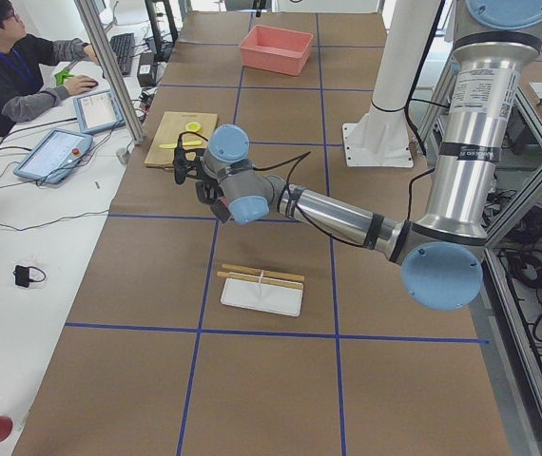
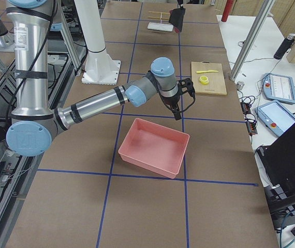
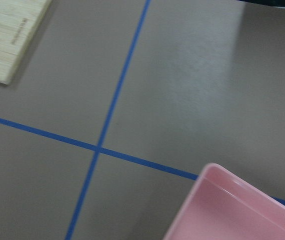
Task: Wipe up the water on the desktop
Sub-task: 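Grasp and lift the grey towel with the left gripper while the right arm rises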
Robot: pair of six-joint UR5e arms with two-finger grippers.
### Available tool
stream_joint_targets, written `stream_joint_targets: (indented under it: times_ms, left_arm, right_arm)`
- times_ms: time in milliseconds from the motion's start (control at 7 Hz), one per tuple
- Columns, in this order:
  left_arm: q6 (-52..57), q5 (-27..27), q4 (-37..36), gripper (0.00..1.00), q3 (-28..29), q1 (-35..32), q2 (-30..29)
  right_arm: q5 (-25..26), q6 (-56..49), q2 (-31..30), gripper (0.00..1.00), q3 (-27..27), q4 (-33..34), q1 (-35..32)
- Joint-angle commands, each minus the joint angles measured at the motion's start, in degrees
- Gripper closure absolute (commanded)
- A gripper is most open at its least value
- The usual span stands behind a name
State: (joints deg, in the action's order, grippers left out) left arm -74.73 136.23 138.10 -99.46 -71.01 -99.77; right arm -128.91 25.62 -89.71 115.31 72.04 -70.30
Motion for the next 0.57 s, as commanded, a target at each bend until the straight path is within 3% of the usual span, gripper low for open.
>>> stream_joint_targets:
  times_ms: [0,143,286,429]
  left_arm:
    - [-17.74,-0.35,-0.02,1.00,-1.09,3.49,-5.84]
    - [-26.43,-0.53,-0.02,1.00,-0.74,5.34,-8.83]
    - [-33.74,-0.53,-0.11,1.00,-0.48,6.48,-11.73]
    - [-40.17,-1.66,-0.11,1.00,-0.39,7.89,-14.28]
  right_arm:
    - [3.56,2.51,8.98,0.03,-0.78,-2.78,10.32]
    - [5.58,5.03,11.72,0.03,-0.79,-2.87,13.49]
    - [12.30,9.58,15.75,0.02,-0.79,-2.87,18.48]
    - [25.85,14.85,18.84,0.02,-0.70,-2.87,26.10]
